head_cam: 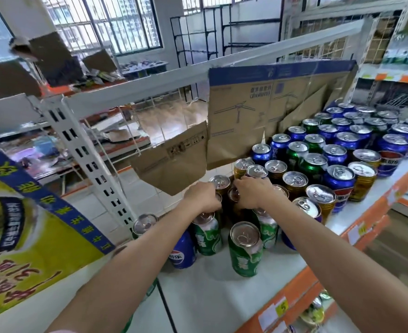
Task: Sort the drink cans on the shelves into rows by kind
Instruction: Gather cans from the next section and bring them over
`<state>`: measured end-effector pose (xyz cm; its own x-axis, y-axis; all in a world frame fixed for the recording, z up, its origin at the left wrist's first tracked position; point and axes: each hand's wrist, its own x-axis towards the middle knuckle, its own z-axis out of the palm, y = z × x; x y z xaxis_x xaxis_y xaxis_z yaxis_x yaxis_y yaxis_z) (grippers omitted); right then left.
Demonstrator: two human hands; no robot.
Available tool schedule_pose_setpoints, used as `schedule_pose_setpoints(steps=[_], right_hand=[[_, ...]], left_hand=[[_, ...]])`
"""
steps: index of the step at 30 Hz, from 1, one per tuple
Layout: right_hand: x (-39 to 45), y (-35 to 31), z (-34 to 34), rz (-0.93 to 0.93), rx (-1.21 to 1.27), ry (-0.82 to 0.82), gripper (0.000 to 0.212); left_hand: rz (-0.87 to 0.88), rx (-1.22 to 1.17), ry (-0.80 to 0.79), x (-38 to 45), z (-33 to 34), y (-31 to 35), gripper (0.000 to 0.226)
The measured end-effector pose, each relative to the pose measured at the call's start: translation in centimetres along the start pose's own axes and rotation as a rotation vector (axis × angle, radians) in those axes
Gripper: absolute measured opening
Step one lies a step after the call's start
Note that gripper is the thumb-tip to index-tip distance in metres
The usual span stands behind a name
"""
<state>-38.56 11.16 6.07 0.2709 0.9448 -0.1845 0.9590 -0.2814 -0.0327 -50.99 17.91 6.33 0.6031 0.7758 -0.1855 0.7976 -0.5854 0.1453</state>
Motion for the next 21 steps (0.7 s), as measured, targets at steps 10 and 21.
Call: schedule_pose_setpoints(steps=[10,21], right_hand=[[-2.3,-0.9,-3.0,0.004,0.238,0.251,0.07],[-7.3,-10.8,-7.4,-0.313,0.519,0.362,0.063]], left_hand=[[0.078,-0.267,0.205,-2.0,-3.5,-1.9,0.05],[-0.042,-0.464,0.607,-14.4,-9.5,-11.6,0.044]])
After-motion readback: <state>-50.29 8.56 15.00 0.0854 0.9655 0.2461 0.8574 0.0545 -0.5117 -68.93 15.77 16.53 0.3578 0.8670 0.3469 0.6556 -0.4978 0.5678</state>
